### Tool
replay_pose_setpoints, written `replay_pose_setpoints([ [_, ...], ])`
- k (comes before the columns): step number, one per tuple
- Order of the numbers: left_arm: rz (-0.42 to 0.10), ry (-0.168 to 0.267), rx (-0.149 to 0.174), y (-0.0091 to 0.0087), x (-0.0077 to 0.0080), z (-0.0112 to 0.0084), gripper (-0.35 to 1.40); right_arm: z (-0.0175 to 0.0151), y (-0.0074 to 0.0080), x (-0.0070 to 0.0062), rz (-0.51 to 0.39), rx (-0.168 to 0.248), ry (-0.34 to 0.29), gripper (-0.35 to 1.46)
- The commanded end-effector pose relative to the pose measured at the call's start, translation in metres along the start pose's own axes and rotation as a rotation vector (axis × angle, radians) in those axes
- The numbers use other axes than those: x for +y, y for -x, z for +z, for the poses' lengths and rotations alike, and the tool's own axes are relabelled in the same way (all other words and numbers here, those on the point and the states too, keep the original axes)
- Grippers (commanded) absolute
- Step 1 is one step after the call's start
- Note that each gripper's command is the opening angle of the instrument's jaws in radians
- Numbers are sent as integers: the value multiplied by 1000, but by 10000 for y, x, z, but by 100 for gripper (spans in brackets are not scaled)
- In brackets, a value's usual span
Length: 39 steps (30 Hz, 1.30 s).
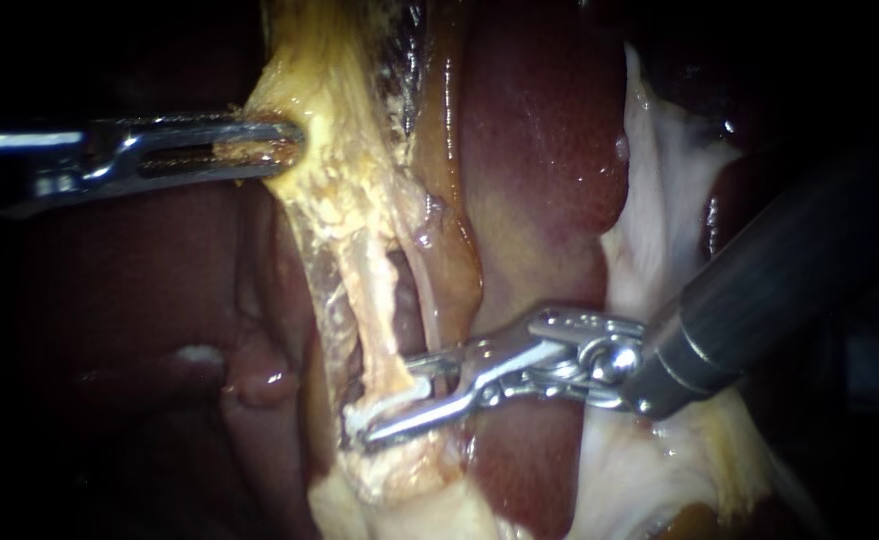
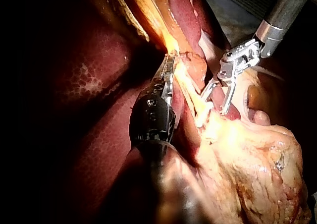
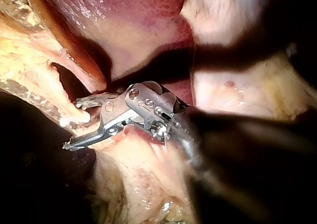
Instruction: Going back first clip left tube
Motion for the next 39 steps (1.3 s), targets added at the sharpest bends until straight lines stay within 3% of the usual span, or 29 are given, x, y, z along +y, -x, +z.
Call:
replay_pose_setpoints([
  [1, 0, 0, 0, 0, 0, -1, -35, -6, 0, -1, -9, 0, 11, 59],
  [6, 0, -1, 0, 0, 0, -1, -35, -29, -2, -7, -64, 12, 48, 60],
  [14, 0, -1, 0, 0, 0, -1, -35, -64, -7, -14, -383, 1, 123, 60],
  [20, 0, -1, 0, 0, 0, -2, -35, -96, -19, -20, -550, 5, 183, 60],
  [25, 1, -1, 0, 0, 1, -2, -35, -124, -34, -31, -602, 20, 220, 60],
  [30, 1, -1, 0, -1, 3, 1, -35, -136, -43, -45, -609, 35, 212, 60],
  [39, 9, 9, -7, -15, 22, 25, -35, -135, -40, -50, -625, 31, 191, 60],
])
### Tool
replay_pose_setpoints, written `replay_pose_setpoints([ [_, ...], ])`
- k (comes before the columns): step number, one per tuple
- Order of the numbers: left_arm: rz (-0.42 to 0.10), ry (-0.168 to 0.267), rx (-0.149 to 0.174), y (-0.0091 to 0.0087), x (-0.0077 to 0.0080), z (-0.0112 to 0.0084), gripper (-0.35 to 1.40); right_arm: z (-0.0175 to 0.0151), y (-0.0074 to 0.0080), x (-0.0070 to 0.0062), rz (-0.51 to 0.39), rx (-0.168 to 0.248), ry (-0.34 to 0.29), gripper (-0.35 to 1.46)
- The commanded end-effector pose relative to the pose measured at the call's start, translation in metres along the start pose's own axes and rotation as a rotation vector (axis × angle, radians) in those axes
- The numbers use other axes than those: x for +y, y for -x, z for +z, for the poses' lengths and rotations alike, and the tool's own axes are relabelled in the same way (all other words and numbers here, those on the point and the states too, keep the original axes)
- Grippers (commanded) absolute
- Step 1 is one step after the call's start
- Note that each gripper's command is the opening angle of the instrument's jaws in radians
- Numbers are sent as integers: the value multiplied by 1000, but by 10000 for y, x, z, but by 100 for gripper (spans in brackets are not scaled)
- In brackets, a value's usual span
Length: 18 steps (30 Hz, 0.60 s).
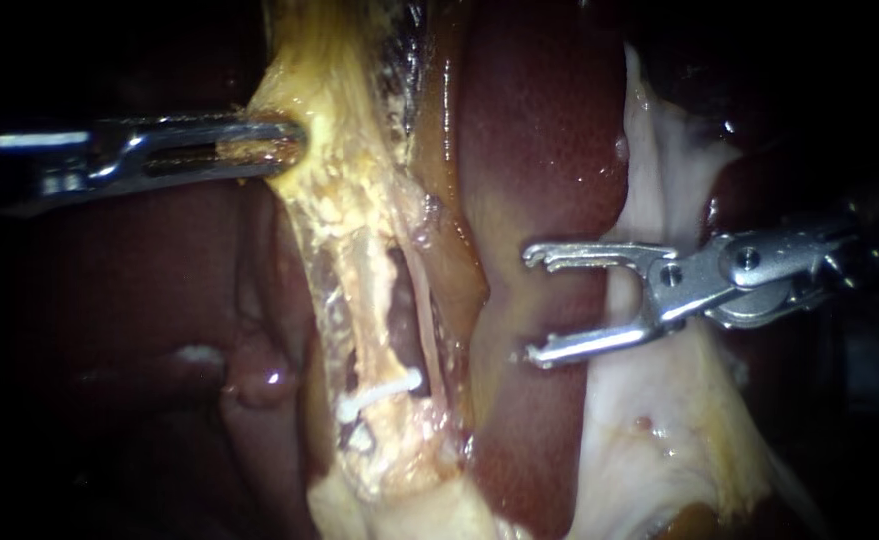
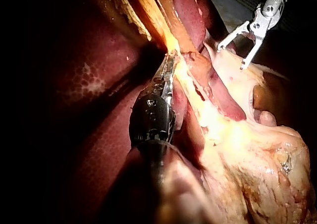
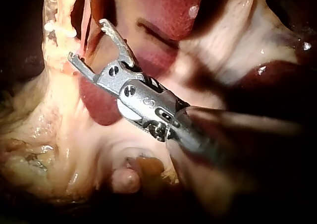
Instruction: Going back first clip left tube
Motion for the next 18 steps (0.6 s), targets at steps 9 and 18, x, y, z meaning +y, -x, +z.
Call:
replay_pose_setpoints([
  [9, 6, -15, 12, -16, 22, 52, -35, -2, 2, -1, -7, 0, -5, 60],
  [18, 7, -28, 19, -21, 13, 66, -35, -1, -3, -2, -16, 16, -7, 60],
])
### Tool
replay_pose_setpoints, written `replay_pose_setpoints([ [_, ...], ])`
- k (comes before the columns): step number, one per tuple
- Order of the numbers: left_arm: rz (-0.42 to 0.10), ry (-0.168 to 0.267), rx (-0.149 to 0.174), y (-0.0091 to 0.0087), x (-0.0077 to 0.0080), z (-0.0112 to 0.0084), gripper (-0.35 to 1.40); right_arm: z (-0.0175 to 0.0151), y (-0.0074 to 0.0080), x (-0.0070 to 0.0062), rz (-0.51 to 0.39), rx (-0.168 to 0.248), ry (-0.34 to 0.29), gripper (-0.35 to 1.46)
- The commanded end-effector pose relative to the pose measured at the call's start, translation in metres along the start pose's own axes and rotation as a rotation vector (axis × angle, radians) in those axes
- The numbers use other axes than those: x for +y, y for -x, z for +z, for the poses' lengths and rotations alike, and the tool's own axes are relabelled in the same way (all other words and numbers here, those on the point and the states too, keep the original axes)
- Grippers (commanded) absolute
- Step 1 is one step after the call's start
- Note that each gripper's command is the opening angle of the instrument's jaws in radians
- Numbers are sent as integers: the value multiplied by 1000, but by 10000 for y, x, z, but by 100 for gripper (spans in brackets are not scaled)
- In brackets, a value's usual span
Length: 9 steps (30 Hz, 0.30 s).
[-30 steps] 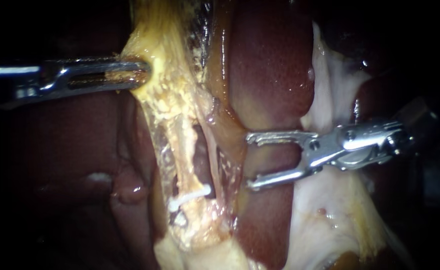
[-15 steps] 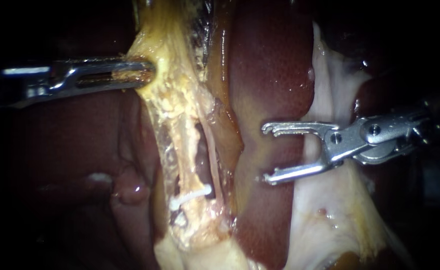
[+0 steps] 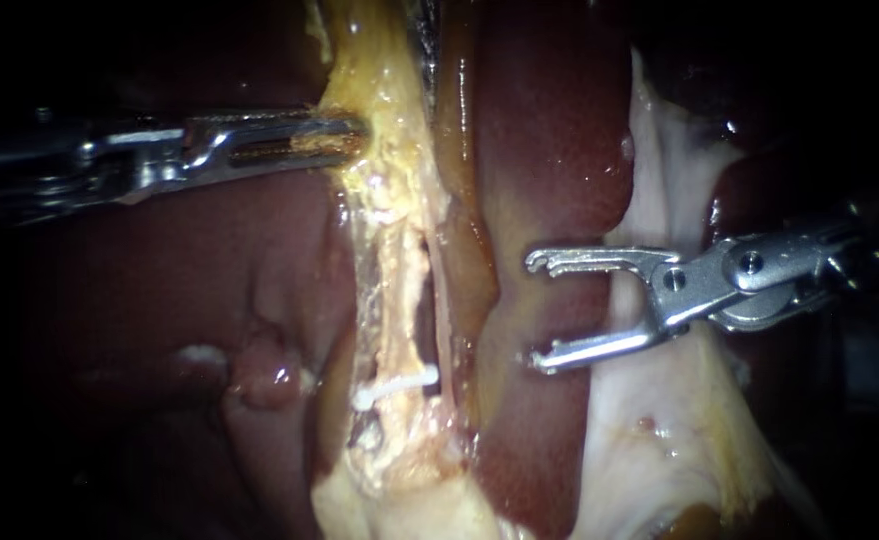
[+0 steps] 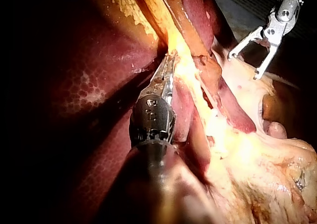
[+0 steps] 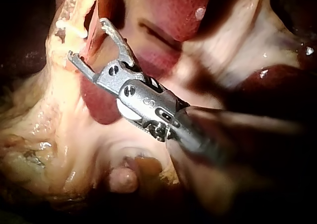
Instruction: Going back first clip left tube
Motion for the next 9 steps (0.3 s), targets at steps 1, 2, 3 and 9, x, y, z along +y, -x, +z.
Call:
replay_pose_setpoints([
  [1, 0, -1, 1, 0, 0, -1, -35, 0, -2, 0, 1, 3, 2, 60],
  [2, 0, -1, 1, 0, 0, -1, -35, 0, -2, 0, -5, 2, 2, 60],
  [3, 0, -1, 1, 0, 0, -1, -35, 1, -2, -1, -5, 2, 2, 60],
  [9, 0, -1, 1, 0, 0, -1, -35, 0, -2, 0, -11, 5, 3, 60],
])
